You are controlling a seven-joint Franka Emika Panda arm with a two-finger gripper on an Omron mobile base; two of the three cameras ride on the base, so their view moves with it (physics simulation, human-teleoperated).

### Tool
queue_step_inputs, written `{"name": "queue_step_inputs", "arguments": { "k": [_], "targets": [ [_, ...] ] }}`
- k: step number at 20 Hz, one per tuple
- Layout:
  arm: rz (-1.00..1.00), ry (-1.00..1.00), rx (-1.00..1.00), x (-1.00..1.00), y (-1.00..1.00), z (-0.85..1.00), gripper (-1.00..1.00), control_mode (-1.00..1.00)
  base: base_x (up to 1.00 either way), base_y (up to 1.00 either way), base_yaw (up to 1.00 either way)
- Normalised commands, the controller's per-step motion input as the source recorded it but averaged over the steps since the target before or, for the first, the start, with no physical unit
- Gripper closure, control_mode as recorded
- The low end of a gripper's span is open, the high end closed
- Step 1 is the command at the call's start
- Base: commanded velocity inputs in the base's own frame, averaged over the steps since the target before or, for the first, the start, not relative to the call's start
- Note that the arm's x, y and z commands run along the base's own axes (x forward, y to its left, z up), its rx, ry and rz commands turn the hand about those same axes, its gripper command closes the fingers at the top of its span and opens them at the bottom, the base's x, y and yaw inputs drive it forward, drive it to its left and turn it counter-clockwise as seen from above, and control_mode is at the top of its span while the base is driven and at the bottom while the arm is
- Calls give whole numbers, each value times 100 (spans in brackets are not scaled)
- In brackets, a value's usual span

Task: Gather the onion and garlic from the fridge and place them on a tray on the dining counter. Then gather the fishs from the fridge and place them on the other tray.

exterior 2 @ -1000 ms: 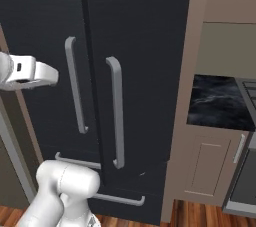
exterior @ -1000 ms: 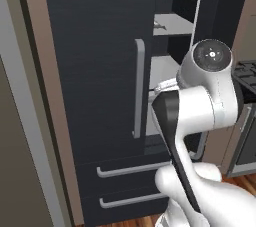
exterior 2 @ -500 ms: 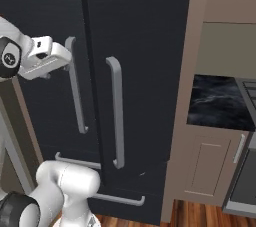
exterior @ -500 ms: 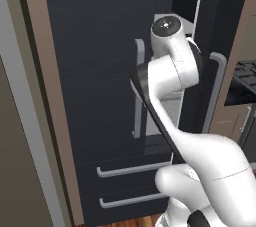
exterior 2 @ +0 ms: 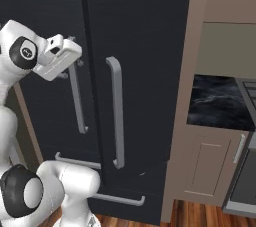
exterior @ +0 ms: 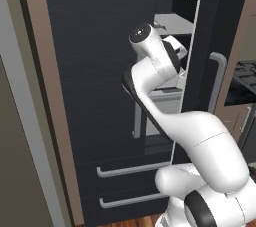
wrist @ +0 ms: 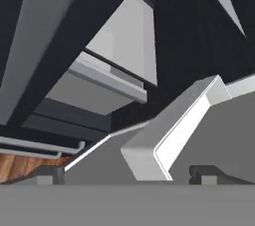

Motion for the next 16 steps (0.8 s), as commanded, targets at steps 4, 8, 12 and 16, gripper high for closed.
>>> {"name": "queue_step_inputs", "arguments": {
  "k": [4,8,12,16],
  "targets": [
    [0,11,-16,58,-38,-1,-100,-100,0,0,0],
    [-7,13,-10,10,-62,-4,-100,-100,0,0,0],
    [-15,19,-2,-16,-72,-4,-100,-100,0,0,0],
    [-22,17,0,-63,-65,0,-100,-100,0,0,0]
  ]
}}
